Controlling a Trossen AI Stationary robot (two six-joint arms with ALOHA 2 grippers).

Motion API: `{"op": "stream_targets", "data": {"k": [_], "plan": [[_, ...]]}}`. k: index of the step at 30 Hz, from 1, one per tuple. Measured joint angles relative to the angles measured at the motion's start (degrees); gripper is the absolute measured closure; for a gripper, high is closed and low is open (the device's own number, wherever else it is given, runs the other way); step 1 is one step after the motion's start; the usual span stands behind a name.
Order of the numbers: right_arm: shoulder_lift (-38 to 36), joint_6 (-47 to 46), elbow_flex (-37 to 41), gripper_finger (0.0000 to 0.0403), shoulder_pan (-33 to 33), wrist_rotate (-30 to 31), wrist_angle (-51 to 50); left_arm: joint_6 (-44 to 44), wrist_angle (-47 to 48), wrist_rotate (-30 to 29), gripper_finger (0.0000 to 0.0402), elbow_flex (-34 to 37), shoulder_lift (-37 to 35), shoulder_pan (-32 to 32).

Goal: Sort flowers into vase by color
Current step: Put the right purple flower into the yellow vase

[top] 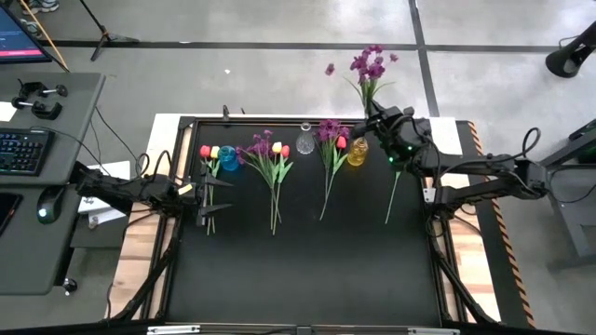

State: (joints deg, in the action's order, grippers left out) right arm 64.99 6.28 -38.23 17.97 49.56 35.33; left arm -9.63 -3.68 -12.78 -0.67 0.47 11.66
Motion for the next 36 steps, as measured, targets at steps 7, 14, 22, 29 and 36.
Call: {"op": "stream_targets", "data": {"k": [7, 14, 22, 29, 36], "plan": [[0.39, 1.73, 8.69, 0.0403, 2.02, 0.08, 17.74, 0.0, 0.0, -0.02, 0.014, -0.02, 0.0, 0.0], [0.42, 1.49, 13.92, 0.0403, 3.16, -0.15, 25.27, 0.0, 0.01, -0.02, 0.014, 0.0, -0.01, 0.01], [0.42, 0.83, 14.42, 0.0403, 2.81, -2.24, 23.57, 0.0, 0.0, 0.0, 0.014, 0.0, 0.0, 0.02], [0.42, -1.82, 14.42, 0.0403, 1.18, -4.09, 14.28, 0.0, 0.0, 0.0, 0.014, 0.0, -0.01, 0.0], [0.42, -1.79, 14.42, 0.0402, -0.45, -4.11, 11.94, 0.0, 0.02, -0.02, 0.014, 0.0, -0.01, 0.02]]}}
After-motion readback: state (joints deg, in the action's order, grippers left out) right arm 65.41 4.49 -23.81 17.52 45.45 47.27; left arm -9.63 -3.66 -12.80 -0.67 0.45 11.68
